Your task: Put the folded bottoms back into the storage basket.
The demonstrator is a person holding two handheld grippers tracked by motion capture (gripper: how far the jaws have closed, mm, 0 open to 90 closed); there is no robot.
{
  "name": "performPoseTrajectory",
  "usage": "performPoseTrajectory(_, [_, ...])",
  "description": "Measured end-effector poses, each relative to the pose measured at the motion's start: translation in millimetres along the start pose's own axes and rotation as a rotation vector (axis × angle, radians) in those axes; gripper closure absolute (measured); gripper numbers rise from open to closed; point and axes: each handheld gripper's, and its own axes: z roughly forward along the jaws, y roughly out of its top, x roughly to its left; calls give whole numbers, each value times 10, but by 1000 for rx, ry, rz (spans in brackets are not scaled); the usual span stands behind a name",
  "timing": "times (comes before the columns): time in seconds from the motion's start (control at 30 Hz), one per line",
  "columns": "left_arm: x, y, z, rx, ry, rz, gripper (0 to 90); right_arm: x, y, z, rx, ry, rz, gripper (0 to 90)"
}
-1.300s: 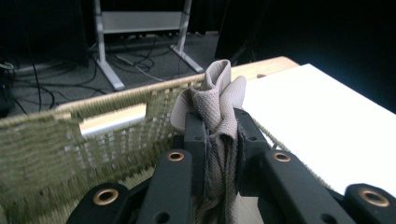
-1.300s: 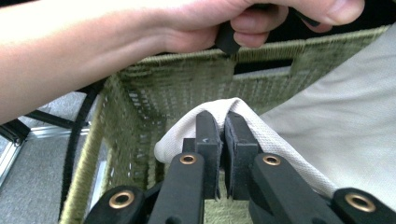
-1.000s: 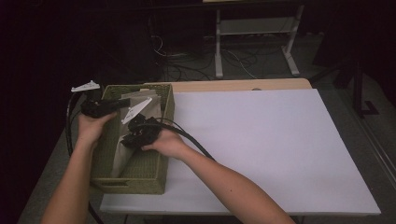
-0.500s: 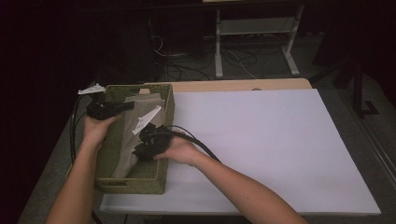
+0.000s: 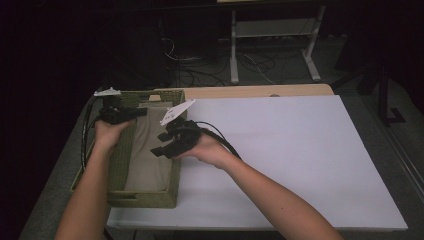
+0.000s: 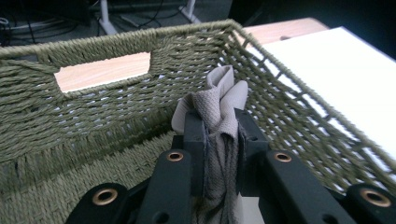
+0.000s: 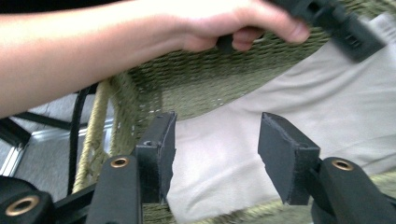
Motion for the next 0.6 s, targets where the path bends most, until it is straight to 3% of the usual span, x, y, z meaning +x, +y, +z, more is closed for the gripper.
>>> performPoseTrajectory(0.13, [41, -3, 113, 21, 33, 1, 766, -50, -18, -107, -17, -25, 11, 429])
performPoseTrajectory(0.2, [68, -7, 167, 51, 82, 15, 752, -66, -29, -153, -22, -32, 13, 425])
performPoseTrajectory(0.33, [102, 5, 209, 68, 204, 17, 509, -106, -48, -210, -28, -45, 19, 415])
performPoseTrajectory(0.43, [108, 29, 178, 47, 227, -4, 404, -139, -61, -249, -37, -54, 25, 408])
performPoseTrajectory(0.6, [40, 62, 141, 54, 193, -20, 355, -189, -101, -309, -35, -69, 27, 392])
